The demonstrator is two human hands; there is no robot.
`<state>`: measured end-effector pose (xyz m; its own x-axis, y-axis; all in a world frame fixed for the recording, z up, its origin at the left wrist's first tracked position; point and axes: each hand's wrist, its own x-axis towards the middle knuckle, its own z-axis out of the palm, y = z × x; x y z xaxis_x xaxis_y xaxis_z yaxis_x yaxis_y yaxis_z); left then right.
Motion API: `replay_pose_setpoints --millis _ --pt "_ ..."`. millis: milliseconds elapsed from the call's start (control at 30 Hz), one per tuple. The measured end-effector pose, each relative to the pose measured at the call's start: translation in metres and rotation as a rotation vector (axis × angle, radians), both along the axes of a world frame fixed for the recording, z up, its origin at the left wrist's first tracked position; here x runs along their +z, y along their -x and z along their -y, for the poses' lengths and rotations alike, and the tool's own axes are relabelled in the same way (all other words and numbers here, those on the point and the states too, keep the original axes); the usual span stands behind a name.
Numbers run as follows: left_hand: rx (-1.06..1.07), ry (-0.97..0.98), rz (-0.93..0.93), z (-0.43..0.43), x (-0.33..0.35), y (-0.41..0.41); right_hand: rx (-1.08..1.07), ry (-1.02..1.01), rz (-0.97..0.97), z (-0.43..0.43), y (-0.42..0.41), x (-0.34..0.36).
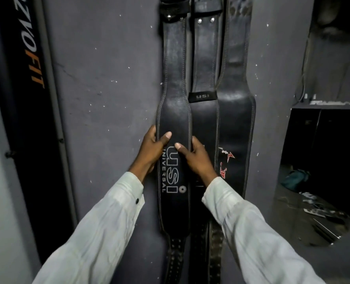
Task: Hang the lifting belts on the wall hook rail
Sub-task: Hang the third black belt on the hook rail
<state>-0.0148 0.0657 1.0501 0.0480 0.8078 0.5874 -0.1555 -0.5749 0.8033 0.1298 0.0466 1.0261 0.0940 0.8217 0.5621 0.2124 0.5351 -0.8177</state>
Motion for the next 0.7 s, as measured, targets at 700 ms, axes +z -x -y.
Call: replay_pose_setpoints --millis 700 --pt "-0.052 0.121 -0.064 0.006 -0.069 0.004 0.054 0.069 0.006 0.009 -0.012 -0.051"
